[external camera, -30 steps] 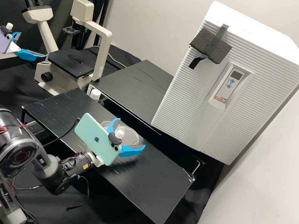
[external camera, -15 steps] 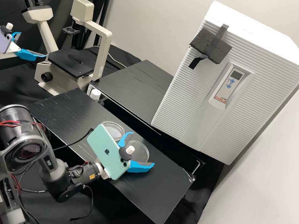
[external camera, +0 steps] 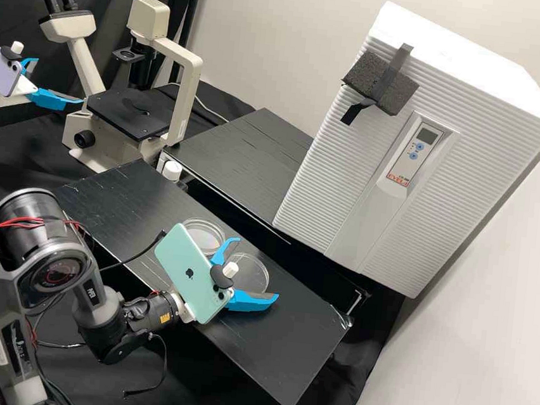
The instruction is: Open the petri dish lid.
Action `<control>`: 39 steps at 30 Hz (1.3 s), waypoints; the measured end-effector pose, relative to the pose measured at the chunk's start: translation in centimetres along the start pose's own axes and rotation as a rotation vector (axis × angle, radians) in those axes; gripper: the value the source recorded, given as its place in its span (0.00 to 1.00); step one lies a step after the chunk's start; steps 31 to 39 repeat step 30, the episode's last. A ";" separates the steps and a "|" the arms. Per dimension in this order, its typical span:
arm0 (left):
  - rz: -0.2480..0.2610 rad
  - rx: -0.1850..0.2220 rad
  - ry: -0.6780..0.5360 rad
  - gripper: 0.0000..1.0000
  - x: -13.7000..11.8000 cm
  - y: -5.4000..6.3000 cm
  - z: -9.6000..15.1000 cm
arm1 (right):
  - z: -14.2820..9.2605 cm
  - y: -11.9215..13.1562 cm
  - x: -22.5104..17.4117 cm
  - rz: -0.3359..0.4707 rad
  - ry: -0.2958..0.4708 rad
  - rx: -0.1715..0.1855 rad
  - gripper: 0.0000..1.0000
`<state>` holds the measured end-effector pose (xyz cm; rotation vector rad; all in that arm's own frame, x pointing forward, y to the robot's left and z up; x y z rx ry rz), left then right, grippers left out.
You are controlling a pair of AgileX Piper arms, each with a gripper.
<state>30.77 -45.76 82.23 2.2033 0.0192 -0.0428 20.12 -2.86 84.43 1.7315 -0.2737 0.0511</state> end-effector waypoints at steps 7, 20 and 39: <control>0.000 0.000 0.000 1.00 0.0 0.0 0.0 | -0.1 0.1 0.0 0.008 0.009 -0.006 1.00; 0.000 0.000 0.000 1.00 0.0 0.0 0.0 | -1.1 0.8 -1.5 0.052 0.054 0.001 1.00; 0.000 0.000 0.000 1.00 0.0 0.0 0.0 | -2.2 1.7 -2.9 0.080 0.132 0.089 1.00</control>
